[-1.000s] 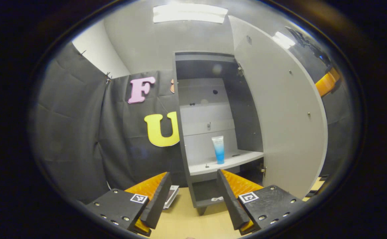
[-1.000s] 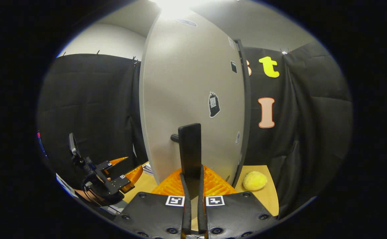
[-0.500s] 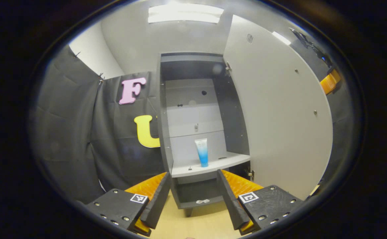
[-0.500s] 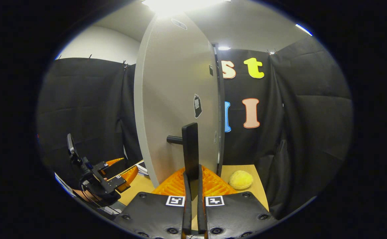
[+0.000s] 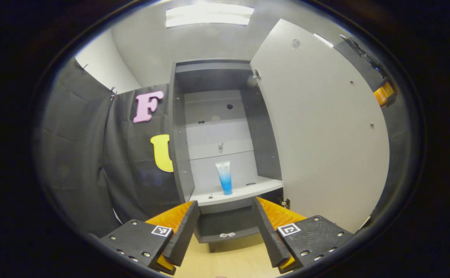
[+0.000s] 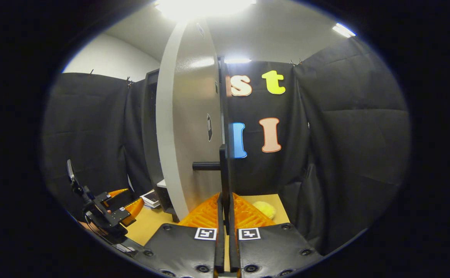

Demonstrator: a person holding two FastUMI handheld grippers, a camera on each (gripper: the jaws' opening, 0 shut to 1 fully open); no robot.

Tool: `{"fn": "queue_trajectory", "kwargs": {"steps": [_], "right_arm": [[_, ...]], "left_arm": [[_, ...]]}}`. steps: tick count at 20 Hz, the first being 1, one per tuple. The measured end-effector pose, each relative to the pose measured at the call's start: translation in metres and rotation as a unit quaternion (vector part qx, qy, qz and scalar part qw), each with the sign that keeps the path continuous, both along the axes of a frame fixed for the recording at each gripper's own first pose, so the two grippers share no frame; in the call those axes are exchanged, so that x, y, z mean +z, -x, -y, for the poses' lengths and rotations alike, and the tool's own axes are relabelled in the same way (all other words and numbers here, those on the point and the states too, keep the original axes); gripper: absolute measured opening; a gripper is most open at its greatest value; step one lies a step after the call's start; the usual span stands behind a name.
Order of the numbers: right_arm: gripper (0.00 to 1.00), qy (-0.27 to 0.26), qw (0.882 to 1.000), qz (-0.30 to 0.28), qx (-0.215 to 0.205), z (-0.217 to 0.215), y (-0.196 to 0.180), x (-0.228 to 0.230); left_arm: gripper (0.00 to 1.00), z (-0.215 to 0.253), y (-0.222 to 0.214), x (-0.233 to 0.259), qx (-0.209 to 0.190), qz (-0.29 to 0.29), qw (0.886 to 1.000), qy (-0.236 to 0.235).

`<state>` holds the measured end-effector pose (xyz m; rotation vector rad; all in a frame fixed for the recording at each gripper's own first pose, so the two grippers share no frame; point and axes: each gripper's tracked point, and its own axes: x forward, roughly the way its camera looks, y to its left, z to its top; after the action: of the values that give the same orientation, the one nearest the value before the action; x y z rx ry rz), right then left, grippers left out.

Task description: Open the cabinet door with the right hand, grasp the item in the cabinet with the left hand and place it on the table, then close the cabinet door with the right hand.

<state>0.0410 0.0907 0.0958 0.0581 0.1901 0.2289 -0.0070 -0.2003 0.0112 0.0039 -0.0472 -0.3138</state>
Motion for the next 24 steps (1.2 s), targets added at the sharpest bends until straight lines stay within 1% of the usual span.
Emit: {"fn": "queue_trajectory", "kwargs": {"steps": [2, 5, 8, 9, 10, 12, 13, 14, 15, 17, 19, 20, 21, 22, 23, 24], "right_arm": [[0.07, -0.025, 0.999, 0.016, 0.013, -0.001, 0.005, 0.013], [0.08, -0.032, 0.999, 0.009, 0.015, 0.008, 0.011, 0.011], [0.08, -0.043, 0.998, 0.004, 0.042, 0.007, 0.02, 0.012], [0.12, -0.037, 0.998, 0.007, 0.041, 0.013, 0.022, 0.013], [0.04, -0.026, 0.999, 0.011, 0.03, 0.024, 0.026, 0.014], [0.04, -0.006, 1.0, 0.018, -0.003, 0.048, 0.03, 0.014], [0.06, -0.004, 1.0, 0.018, -0.016, 0.059, 0.026, 0.01], [0.02, -0.004, 1.0, 0.017, -0.024, 0.068, 0.024, 0.007], [0.17, -0.005, 0.999, 0.017, -0.031, 0.075, 0.022, 0.004], [0.53, 0.015, 0.998, 0.024, -0.056, 0.096, 0.019, -0.002], [0.92, 0.049, 0.994, 0.034, -0.092, 0.124, 0.013, -0.008], [1.0, 0.062, 0.991, 0.04, -0.109, 0.136, 0.01, -0.01], [0.98, 0.072, 0.989, 0.043, -0.122, 0.145, 0.005, -0.014], [0.92, 0.077, 0.988, 0.043, -0.128, 0.15, 0.003, -0.019], [0.98, 0.077, 0.988, 0.037, -0.131, 0.153, 0.0, -0.026], [0.93, 0.075, 0.988, 0.029, -0.134, 0.156, -0.003, -0.033]], "left_arm": [[0.84, 0.003, -0.001, -0.001, 0.002, -0.004, 1.0, -0.002], [0.84, 0.009, -0.006, -0.004, 0.007, -0.008, 1.0, 0.003], [0.84, 0.017, -0.011, -0.002, 0.011, -0.011, 1.0, 0.008], [0.84, 0.021, -0.013, -0.002, 0.012, -0.012, 1.0, 0.01], [0.84, 0.024, -0.014, -0.002, 0.013, -0.013, 1.0, 0.01], [0.84, 0.032, -0.019, -0.002, 0.013, -0.016, 1.0, 0.012], [0.84, 0.035, -0.022, -0.003, 0.014, -0.017, 1.0, 0.012], [0.84, 0.038, -0.025, -0.001, 0.015, -0.017, 1.0, 0.011], [0.84, 0.042, -0.028, 0.002, 0.019, -0.015, 1.0, 0.01], [0.84, 0.049, -0.036, 0.006, 0.025, -0.012, 1.0, 0.008], [0.84, 0.052, -0.045, 0.009, 0.034, -0.014, 0.999, 0.009], [0.84, 0.053, -0.051, 0.012, 0.039, -0.016, 0.999, 0.01], [0.84, 0.053, -0.055, 0.016, 0.044, -0.017, 0.999, 0.011], [0.84, 0.054, -0.062, 0.018, 0.046, -0.017, 0.999, 0.011], [0.84, 0.054, -0.071, 0.021, 0.048, -0.019, 0.999, 0.011], [0.84, 0.054, -0.08, 0.023, 0.049, -0.023, 0.998, 0.011]]}}
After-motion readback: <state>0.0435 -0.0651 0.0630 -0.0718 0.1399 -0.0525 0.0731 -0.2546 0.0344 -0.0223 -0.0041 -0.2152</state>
